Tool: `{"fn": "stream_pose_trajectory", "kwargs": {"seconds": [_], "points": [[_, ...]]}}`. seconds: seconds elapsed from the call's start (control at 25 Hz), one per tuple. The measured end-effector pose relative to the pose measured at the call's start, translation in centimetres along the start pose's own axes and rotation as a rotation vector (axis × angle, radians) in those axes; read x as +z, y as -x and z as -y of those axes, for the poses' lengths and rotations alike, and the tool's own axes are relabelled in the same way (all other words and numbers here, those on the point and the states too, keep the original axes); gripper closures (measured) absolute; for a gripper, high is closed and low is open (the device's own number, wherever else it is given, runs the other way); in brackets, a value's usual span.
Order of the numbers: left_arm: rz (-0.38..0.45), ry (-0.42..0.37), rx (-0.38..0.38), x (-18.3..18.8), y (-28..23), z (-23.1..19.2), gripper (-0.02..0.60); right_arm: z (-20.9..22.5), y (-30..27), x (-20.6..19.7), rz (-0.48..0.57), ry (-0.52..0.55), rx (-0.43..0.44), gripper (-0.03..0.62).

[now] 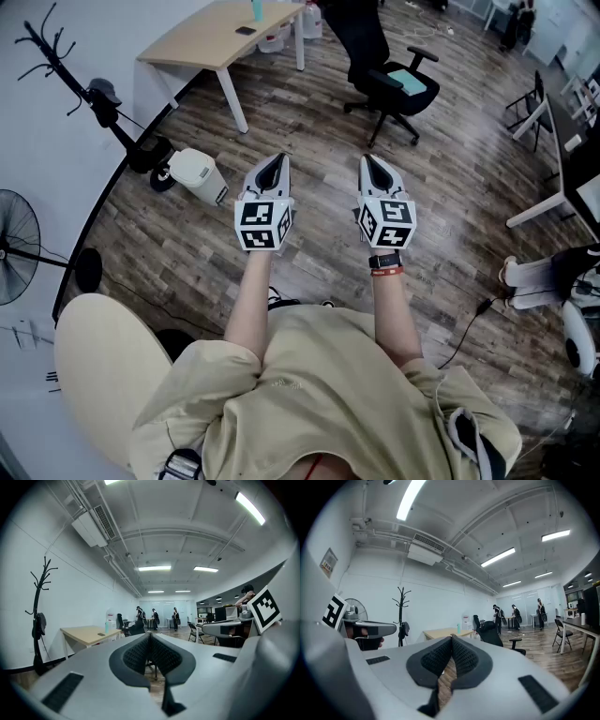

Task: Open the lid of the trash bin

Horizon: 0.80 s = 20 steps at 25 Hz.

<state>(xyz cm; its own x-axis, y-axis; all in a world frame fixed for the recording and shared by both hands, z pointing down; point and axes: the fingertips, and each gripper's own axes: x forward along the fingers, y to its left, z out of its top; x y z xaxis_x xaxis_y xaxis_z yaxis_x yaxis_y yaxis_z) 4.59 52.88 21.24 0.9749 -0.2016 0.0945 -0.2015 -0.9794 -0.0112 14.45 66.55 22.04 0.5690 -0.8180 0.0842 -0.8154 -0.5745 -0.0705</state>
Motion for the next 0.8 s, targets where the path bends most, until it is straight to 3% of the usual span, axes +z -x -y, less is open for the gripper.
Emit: {"fn": "stream_pose_trajectory", "kwargs": {"seconds": [0.2, 0.44, 0.8], "points": [[0.027, -0.006, 0.019, 0.2, -0.7, 0.6, 0.557, 1.4, -0.1, -0.2, 0.026, -0.005, -0.008, 0.579], [0.038, -0.003, 0.057, -0.6, 0.2, 0.1, 0.557, 0.7, -1.2, -1.5, -0.011, -0.012, 0.030, 0.579], [0.051, 0.015, 0.098, -1.7, -2.3, -6.2, 0.557, -1.5, -8.1, -3.0, -0.024, -0.064, 0.043, 0.577]]}}
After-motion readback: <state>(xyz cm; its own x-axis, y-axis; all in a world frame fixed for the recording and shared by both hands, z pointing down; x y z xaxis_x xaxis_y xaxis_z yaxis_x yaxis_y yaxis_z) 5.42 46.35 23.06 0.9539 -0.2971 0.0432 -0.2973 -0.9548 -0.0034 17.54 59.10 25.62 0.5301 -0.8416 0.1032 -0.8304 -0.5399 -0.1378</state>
